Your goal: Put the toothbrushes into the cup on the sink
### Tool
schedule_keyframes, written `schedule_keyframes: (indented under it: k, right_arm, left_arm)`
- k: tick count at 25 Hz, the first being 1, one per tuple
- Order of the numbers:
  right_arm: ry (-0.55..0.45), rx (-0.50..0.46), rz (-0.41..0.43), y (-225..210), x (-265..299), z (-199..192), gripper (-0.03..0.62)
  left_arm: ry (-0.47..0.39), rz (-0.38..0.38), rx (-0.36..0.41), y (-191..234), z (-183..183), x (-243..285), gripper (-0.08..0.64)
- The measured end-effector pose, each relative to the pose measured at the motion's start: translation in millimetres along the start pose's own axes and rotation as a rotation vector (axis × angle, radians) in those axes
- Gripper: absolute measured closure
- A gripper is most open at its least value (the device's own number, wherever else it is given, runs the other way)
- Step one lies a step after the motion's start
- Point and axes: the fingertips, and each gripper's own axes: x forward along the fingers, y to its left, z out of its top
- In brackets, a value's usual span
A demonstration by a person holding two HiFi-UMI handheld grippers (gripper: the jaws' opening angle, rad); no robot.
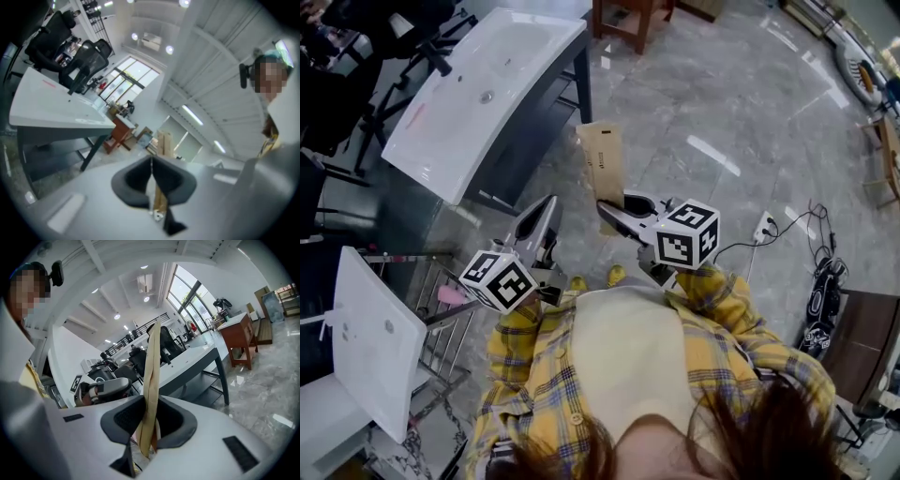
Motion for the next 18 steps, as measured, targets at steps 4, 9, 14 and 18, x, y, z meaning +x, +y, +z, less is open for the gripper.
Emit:
schedule_keyframes:
  k: [4, 9, 14, 18]
  right_arm:
    - [0.011, 0.013, 0.008, -15, -7, 3, 0.514]
    - [0.017, 0.019, 0.032, -24, -8, 8, 0.514]
    - [0.027, 0.032, 0.045, -33, -2, 8, 0.514]
    - [0.045, 0.040, 0.053, -35, 12, 9, 0.514]
  left_arm:
    - [0.011, 0.010, 0.006, -5, -5, 17, 0.552]
    - [0.012, 0.038, 0.010, -4, -2, 26, 0.551]
    - [0.012, 0.063, 0.007, 4, -1, 28, 0.551]
    - [0.002, 0.074, -0.006, 18, 5, 28, 0.551]
